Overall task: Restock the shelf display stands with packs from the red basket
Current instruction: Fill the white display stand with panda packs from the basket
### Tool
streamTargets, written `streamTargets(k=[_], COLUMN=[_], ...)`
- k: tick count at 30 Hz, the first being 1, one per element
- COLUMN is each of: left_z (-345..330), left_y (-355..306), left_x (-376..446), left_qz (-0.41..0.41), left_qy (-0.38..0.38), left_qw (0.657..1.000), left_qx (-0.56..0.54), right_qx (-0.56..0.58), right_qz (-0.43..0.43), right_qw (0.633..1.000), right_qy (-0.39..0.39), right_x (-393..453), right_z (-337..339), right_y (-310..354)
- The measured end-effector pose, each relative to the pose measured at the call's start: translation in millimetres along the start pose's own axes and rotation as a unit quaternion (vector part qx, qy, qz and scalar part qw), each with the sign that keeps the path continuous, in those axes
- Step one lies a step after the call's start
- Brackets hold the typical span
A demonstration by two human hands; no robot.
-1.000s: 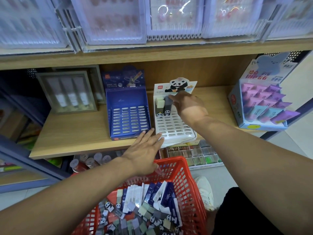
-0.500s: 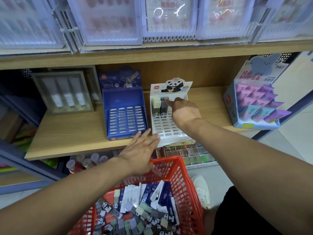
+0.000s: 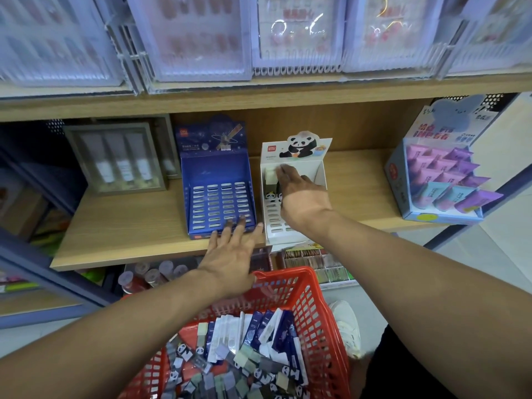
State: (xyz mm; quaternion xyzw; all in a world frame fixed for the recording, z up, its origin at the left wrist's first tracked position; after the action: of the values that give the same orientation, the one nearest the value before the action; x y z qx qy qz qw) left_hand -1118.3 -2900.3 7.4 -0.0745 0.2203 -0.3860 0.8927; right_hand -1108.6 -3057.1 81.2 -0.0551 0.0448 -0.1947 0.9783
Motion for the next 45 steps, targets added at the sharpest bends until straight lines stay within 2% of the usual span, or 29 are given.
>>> streamTargets(k=[11, 15, 17, 20, 22, 25, 34, 36, 37, 39, 40, 41, 43, 45], left_z=[-3.9, -6.1, -5.7, -2.9, -2.3, -0.9, 1.9, 6.8, 13.7, 22.5, 20.6, 14.3, -19.8, -70.9], left_y=[-4.7, -6.6, -5.7, -2.3, -1.1, 3.2, 39.7, 38.9, 33.8, 15.2, 6.5, 1.0, 3.0, 17.2], left_x=[-11.3, -15.8, -18.8, -23.5, -26.1, -31.0, -45.8, -49.4, -51.7, -57.1, -59.1, -59.9, -60.1, -59.8], left_qz=[-0.002, -0.016, -0.021, -0.021, -0.021, -0.009, 0.037, 0.042, 0.029, -0.030, -0.056, -0.069, -0.048, -0.020], left_qy=[0.011, 0.013, 0.016, 0.008, 0.005, 0.007, 0.019, -0.013, -0.058, -0.139, -0.146, -0.127, -0.020, 0.108], left_qw=[1.000, 0.998, 0.998, 0.998, 0.997, 0.997, 0.998, 0.997, 0.995, 0.984, 0.982, 0.987, 0.998, 0.991], left_qx=[0.026, 0.059, 0.059, 0.066, 0.072, 0.071, 0.052, 0.065, 0.080, 0.107, 0.103, 0.074, 0.043, 0.079], right_qx=[0.033, 0.060, 0.105, 0.107, 0.085, 0.096, 0.125, 0.146, 0.145, 0.125, 0.127, 0.142, 0.180, 0.163], right_qz=[-0.002, -0.047, -0.060, 0.025, 0.041, 0.037, 0.040, 0.026, 0.022, 0.048, 0.075, 0.106, 0.167, 0.234], right_qw=[0.999, 0.997, 0.992, 0.978, 0.977, 0.981, 0.980, 0.983, 0.987, 0.990, 0.985, 0.975, 0.954, 0.949], right_qy=[0.014, -0.029, 0.029, 0.176, 0.193, 0.165, 0.152, 0.106, 0.066, -0.041, -0.093, -0.134, -0.171, -0.134], right_x=[-7.0, -17.0, -23.5, -39.1, -46.8, -50.2, -52.4, -57.8, -60.4, -67.4, -72.1, -77.3, -92.3, -109.6], right_z=[-7.3, 4.4, -11.9, -54.3, -67.0, -70.3, -62.1, -49.0, -39.2, -17.9, -9.3, -2.6, -3.9, -28.2], right_y=[4.2, -16.8, -23.1, -1.7, 11.1, 30.6, 70.9, 65.0, 60.7, 57.2, 58.2, 58.9, 60.6, 69.6])
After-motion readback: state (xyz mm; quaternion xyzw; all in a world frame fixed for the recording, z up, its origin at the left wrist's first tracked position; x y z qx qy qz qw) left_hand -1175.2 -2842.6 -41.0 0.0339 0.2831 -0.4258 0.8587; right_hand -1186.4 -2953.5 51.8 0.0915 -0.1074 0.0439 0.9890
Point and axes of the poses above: each hand's wrist, its own x-axis towards the middle knuckle, its own z-axis out of the back of the hand, y = z × x, the point moved 8 cm from there along x, towards the middle knuckle, and after that the axes turned 8 degrees about -x, right-handed, at the moved point
